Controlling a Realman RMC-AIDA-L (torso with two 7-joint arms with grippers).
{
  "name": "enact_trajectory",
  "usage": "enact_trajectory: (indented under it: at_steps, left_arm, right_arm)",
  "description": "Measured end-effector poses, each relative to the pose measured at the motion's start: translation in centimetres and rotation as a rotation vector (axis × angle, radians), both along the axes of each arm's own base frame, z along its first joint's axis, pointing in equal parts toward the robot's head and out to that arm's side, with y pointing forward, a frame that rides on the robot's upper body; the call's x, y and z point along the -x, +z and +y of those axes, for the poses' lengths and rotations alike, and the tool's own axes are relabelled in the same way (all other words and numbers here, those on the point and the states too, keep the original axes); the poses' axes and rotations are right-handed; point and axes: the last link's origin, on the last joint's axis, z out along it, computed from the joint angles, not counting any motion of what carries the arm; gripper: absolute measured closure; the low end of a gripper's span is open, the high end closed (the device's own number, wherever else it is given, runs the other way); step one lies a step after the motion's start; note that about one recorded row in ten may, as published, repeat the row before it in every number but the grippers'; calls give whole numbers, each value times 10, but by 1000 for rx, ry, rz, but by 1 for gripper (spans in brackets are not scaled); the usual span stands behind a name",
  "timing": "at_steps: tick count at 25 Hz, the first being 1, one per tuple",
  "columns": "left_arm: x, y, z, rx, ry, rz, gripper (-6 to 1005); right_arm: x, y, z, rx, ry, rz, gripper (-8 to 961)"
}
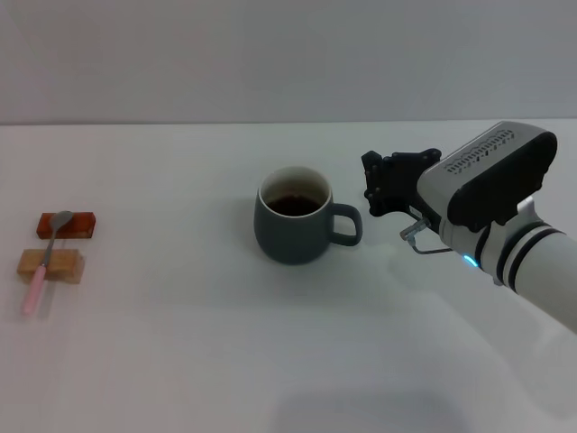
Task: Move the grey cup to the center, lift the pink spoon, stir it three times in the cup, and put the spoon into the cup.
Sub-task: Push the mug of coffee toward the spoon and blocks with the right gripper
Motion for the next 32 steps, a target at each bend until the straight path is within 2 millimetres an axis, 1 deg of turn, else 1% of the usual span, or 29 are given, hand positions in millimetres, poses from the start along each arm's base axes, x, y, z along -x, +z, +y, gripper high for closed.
enact_trajectory:
  at_steps: [8, 16, 19, 32]
  left_arm:
    - [1, -1, -2, -6, 3, -16, 222]
    - [2, -2, -7, -9, 10, -20, 225]
    - [2, -2, -9, -16, 12, -25, 226]
    - [1, -3, -12, -18, 13, -30, 231]
  right_arm:
    - [0, -5, 0, 15, -1, -13, 955]
    - [1, -14, -7, 46, 14, -27, 954]
    - [3, -20, -9, 68, 24, -35, 954]
    - [11, -28, -12, 97, 57, -48, 954]
